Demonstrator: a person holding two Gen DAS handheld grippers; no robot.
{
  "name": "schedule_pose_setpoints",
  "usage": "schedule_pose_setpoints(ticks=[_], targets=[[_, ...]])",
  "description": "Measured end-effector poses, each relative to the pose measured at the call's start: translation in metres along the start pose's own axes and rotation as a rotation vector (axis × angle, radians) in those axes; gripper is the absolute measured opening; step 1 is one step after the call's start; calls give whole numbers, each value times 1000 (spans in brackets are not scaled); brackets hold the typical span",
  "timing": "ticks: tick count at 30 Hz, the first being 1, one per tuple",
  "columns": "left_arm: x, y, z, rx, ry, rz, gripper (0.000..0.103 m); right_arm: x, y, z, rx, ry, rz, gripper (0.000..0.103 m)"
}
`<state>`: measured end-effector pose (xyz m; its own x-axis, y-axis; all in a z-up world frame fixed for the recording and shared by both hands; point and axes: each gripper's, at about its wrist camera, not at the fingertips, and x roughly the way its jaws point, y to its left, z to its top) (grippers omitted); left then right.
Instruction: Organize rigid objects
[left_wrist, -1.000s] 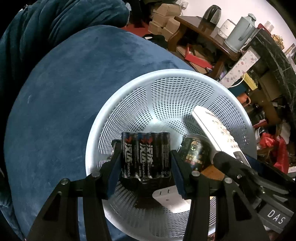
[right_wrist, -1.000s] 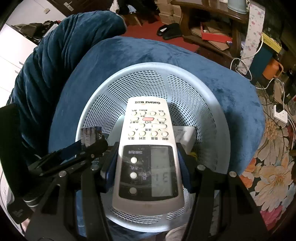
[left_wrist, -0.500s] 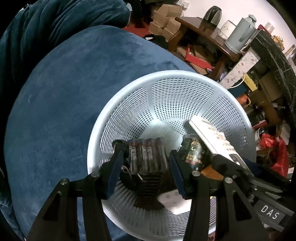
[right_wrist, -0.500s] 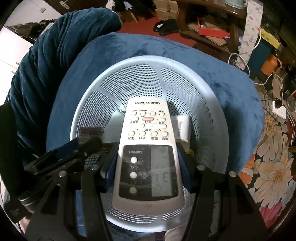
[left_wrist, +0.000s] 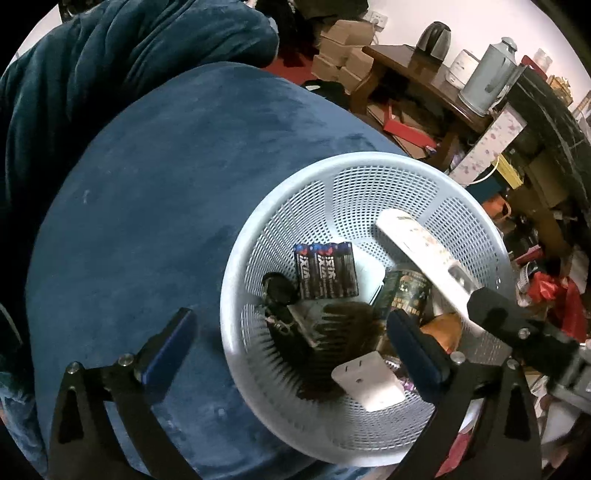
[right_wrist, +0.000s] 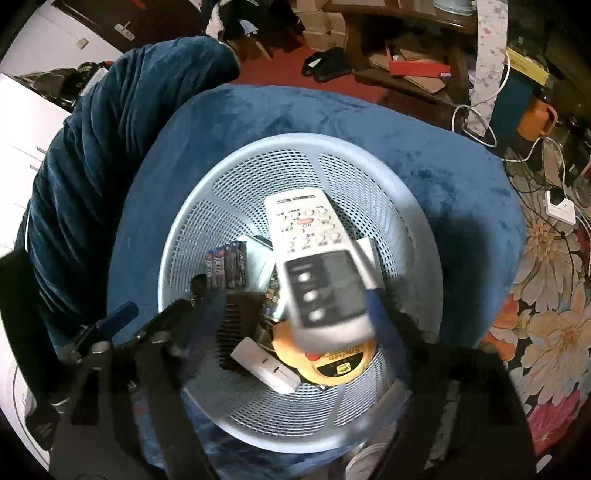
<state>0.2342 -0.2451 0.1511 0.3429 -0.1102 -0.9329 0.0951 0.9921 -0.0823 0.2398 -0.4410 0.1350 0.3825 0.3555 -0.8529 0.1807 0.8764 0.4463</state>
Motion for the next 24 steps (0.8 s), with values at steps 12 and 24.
schedule_pose_setpoints(ticks=[12,24], targets=[[-10,4,-4,7,-15,11,102,-3,9,-5,-18,7,4,103],[-16,11,-6,2,-29,12,102,-8,16,-12,-45,-3,-11,103]])
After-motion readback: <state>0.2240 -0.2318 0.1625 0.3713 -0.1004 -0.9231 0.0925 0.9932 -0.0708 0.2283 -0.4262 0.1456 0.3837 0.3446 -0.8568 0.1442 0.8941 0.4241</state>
